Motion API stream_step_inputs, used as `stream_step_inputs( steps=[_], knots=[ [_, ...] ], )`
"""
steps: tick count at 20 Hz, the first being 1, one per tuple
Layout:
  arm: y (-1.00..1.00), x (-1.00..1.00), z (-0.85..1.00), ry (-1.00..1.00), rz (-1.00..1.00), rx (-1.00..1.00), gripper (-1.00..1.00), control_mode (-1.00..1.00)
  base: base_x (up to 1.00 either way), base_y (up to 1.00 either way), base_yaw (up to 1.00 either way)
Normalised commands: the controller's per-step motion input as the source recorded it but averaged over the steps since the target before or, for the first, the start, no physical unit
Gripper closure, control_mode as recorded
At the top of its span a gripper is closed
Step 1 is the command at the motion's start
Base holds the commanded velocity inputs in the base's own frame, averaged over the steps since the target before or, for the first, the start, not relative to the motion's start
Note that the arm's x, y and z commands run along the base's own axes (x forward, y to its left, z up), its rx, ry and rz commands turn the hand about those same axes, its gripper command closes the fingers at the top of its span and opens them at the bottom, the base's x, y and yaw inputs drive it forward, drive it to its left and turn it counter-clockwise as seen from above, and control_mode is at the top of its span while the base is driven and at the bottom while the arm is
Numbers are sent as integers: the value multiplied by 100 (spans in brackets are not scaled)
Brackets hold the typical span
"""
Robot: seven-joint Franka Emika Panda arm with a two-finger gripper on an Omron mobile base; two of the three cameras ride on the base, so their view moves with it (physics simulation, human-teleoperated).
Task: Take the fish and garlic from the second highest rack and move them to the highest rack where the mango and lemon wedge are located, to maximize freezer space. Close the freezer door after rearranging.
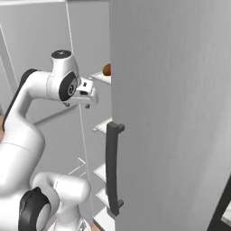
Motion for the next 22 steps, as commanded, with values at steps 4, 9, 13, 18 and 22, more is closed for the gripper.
stream_step_inputs(
  steps=[4,9,13,18,22],
  knots=[
    [0,0,0,0,0,0,-100,100,42,28,12],
    [0,0,0,0,0,0,-100,100,47,12,2],
    [8,86,0,-2,0,8,-100,-100,0,0,0],
    [46,88,0,-1,0,4,-100,-100,0,0,0],
    [60,66,0,0,0,0,-100,-100,0,0,0]
  ],
)
